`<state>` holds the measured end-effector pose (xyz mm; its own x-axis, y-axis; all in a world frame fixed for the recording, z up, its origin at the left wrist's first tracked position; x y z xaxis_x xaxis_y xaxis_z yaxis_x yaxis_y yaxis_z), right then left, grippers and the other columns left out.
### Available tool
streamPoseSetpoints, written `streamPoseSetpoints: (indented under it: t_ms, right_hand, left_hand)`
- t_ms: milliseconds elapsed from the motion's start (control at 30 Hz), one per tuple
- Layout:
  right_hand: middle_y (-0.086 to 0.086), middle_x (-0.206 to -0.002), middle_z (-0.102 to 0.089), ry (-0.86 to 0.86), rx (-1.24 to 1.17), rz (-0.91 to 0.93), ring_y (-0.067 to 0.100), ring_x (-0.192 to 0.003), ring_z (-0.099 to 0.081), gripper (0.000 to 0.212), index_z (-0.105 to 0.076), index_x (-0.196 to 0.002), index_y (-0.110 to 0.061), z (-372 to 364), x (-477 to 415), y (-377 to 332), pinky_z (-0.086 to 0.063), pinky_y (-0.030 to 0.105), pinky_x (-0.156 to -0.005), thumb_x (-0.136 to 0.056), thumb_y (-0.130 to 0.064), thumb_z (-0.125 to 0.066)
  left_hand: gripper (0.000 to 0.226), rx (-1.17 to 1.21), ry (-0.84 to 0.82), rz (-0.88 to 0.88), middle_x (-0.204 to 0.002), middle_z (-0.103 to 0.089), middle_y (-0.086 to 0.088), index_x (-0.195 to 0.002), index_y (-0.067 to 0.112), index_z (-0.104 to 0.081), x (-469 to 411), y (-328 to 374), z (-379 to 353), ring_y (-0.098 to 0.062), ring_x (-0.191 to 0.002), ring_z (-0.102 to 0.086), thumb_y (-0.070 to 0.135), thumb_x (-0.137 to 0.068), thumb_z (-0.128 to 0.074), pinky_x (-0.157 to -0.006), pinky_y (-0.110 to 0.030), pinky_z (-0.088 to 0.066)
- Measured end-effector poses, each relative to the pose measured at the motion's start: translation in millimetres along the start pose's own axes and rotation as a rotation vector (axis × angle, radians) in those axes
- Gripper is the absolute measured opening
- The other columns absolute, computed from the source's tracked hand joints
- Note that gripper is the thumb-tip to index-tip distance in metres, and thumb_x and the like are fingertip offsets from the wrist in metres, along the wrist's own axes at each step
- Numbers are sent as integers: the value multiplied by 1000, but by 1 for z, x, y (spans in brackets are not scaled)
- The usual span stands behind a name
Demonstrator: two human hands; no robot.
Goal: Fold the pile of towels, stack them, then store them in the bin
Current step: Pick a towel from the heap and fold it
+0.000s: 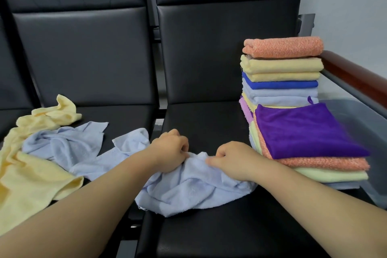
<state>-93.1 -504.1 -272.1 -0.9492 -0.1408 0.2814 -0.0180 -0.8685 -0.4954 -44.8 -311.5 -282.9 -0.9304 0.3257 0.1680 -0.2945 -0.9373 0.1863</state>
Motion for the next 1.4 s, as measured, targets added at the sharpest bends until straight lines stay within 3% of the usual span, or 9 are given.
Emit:
streamPoseSetpoints:
  t_ms: [167, 300, 367, 433, 567, 767, 967, 1233, 1400]
  right_hand:
    - [-1, -78, -63, 138, -59, 70, 17, -74, -58, 33, -59, -76, -15, 18, -4, -5, -52, 38, -74, -94, -42, -65]
    - [-10, -94, -67, 113, -232, 244, 9, -85, -65, 22, -67, -105, -34, 29, -1, -19, -56, 33, -82, -85, -37, -78]
    - [-12, -77, -63, 115, -199, 308, 5, -69, -57, 11, -67, -84, -34, 31, 1, -25, -52, 35, -71, -84, -34, -78]
    - [-13, -62, -52, 128, -190, 330, 6, -59, -45, 27, -58, -67, -29, 34, 5, -27, -41, 31, -61, -83, -34, -80]
    - [-10, -63, -51, 172, -177, 332, 5, -57, -43, 27, -61, -75, -20, 46, 12, -29, -38, 22, -57, -83, -34, -82]
    - [-9, -72, -59, 203, -200, 360, 5, -66, -49, 24, -67, -83, -17, 58, 20, -32, -41, 25, -63, -86, -36, -82]
    - [-14, -70, -61, 101, -287, 334, 3, -68, -54, 16, -70, -81, -24, 64, 24, -36, -43, 23, -65, -88, -34, -80]
    - [-11, -79, -73, -63, -436, 346, 0, -76, -66, 2, -78, -92, -25, 71, 34, -41, -51, 16, -67, -93, -25, -77]
    - [-8, -88, -74, 124, -232, 299, 10, -81, -68, 9, -75, -95, -30, 82, 29, -32, -55, 32, -74, -87, -27, -80]
  left_hand:
    - [15, 320, 178, -73, -84, -58, 5, -86, 25, -51, 17, 12, 38, -16, -74, -56, 31, -98, -57, -64, -34, -54]
    - [16, 386, 292, -204, -75, -56, 4, -84, 25, -49, 41, 32, 69, -10, -66, -45, 25, -95, -61, -65, -34, -45]
    - [15, 440, 338, -227, -73, -56, 5, -85, 24, -51, 50, 35, 80, -9, -64, -44, 24, -95, -63, -63, -31, -45]
    - [15, 492, 367, -222, -68, -54, 8, -84, 25, -53, 57, 34, 87, -7, -61, -43, 23, -94, -65, -59, -26, -42]
    - [19, 500, 429, -154, -67, -56, 17, -81, 29, -53, 62, 23, 91, -4, -58, -47, 24, -90, -69, -55, -17, -40]
    - [18, 523, 374, -123, -85, -61, 10, -89, 29, -56, 62, 25, 81, -2, -65, -53, 16, -92, -68, -58, -15, -43]
    - [14, 562, 155, -202, -111, -61, 12, -95, 41, -70, 58, 34, 58, -4, -106, -61, 41, -84, -79, -92, -26, -50]
    - [13, 556, 265, -169, -101, -63, 9, -95, 34, -69, 50, 42, 59, -8, -92, -62, 36, -86, -78, -80, -27, -55]
    - [16, 650, 328, -122, -71, -62, 2, -85, 18, -63, 50, 33, 70, -11, -61, -50, 21, -100, -59, -62, -31, -46]
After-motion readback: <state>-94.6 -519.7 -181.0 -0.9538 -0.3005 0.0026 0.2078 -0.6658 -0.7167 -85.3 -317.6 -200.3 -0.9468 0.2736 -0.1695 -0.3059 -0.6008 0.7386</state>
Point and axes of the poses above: each hand's wrist, its own x-axis away from the middle knuckle, its own z-axis out of the back of the hand, y = z × x, the point moved 5 cm from there along -x, towards the middle knuckle
